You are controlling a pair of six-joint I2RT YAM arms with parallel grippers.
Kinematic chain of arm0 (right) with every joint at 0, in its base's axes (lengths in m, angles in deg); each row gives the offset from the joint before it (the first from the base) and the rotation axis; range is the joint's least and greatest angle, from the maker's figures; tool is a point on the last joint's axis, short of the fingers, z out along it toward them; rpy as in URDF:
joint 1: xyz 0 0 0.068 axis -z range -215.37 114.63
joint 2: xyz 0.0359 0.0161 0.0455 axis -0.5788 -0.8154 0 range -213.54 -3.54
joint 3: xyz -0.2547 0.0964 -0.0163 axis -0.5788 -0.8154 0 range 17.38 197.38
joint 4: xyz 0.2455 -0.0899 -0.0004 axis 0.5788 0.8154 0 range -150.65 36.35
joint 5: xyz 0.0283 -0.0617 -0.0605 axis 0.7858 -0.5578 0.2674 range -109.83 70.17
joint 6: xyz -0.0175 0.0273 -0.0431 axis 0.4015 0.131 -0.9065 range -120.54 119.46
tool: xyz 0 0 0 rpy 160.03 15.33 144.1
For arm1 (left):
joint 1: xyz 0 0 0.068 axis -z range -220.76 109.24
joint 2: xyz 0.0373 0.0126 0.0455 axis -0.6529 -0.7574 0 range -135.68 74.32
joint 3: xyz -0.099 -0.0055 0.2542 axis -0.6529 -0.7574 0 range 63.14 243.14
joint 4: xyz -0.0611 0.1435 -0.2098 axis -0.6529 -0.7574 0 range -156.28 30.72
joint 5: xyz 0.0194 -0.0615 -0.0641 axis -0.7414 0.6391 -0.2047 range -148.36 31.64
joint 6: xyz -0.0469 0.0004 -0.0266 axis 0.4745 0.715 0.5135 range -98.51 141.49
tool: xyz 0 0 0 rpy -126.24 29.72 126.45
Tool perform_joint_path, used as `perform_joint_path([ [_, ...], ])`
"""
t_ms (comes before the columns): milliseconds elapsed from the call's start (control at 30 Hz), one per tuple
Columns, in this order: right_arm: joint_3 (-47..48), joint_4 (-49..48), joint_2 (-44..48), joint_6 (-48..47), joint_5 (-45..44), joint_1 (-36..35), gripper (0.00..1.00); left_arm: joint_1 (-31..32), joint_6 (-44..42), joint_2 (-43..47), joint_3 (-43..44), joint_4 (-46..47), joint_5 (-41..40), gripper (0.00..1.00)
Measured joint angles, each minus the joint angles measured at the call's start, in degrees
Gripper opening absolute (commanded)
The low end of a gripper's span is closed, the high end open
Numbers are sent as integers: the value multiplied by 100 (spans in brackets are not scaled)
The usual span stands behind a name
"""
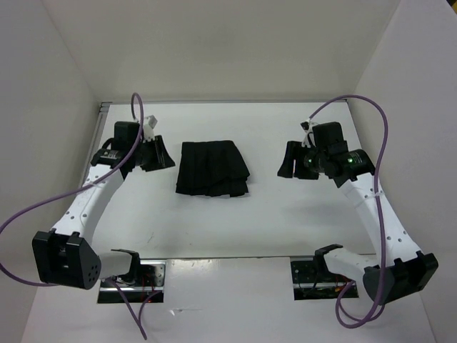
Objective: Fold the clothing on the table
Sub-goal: Fold the skirt
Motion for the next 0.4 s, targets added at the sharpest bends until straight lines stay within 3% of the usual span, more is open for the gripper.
perform_joint_path([
  [133,-7,-57,232,57,-120,2,72,0,166,0,-466,-258,-184,46],
  [400,-35,-90,334,125,-267,7,76,0,273,17,-470,-260,-463,41],
])
